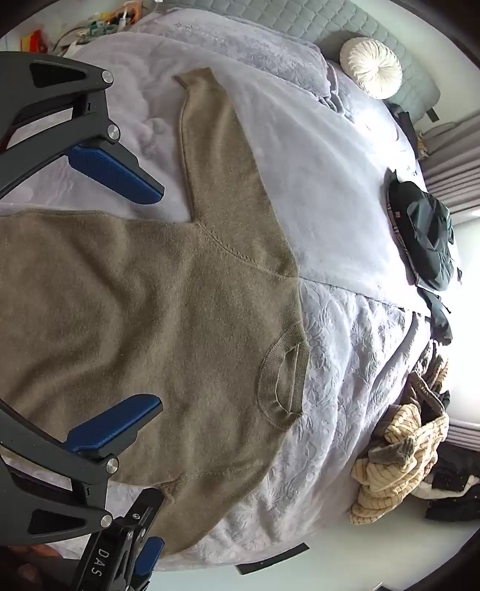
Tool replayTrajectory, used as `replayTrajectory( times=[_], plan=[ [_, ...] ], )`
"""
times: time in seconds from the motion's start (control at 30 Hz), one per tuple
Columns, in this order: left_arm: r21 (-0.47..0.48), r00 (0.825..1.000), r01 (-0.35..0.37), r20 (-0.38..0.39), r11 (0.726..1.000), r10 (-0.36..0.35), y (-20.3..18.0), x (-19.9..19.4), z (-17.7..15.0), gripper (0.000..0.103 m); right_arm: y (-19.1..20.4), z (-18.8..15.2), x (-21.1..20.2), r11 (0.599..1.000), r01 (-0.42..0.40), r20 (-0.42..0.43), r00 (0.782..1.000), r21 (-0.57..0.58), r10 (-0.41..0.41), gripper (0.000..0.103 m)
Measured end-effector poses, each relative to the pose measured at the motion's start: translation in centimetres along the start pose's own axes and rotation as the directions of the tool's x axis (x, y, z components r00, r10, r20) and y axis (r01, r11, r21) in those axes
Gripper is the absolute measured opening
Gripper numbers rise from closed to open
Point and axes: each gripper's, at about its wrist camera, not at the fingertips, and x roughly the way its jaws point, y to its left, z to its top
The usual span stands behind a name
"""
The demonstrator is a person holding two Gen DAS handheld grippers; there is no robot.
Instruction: Fold small clothes
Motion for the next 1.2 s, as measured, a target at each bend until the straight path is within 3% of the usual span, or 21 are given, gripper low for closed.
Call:
replayTrajectory(
  times=[0.17,0.4,0.67,0.87,1.0,1.2],
  plan=[
    [0.028,0.999,-0.036,0.000,0.999,0.036,-1.2,0.0,-0.1,0.103,0.1,0.0,0.2,1.000,0.023,-0.005,1.000,-0.004,-0.023,0.103],
    [-0.012,0.998,0.060,-0.024,0.998,-0.060,-1.0,0.6,-0.1,0.103,0.2,0.4,0.9,0.997,0.060,0.017,0.998,-0.047,-0.059,0.103],
    [0.012,0.997,0.071,-0.038,0.997,-0.070,-1.9,0.7,-0.2,0.103,0.3,0.0,0.6,0.994,0.091,0.030,0.996,-0.061,-0.089,0.103],
    [-0.007,0.991,0.095,-0.099,0.995,-0.095,-2.1,1.3,-0.2,0.103,0.1,-0.3,0.1,0.993,0.106,0.042,0.994,-0.049,-0.104,0.103],
    [0.011,0.994,0.073,-0.087,0.997,-0.072,-2.7,1.2,-0.4,0.103,0.1,-0.4,0.1,0.992,0.122,0.041,0.992,-0.040,-0.121,0.103],
    [-0.014,0.988,0.110,-0.104,0.994,-0.111,-2.7,1.5,-0.6,0.103,0.6,-0.4,-0.1,0.989,0.135,0.048,0.990,-0.066,-0.132,0.103]
  ],
)
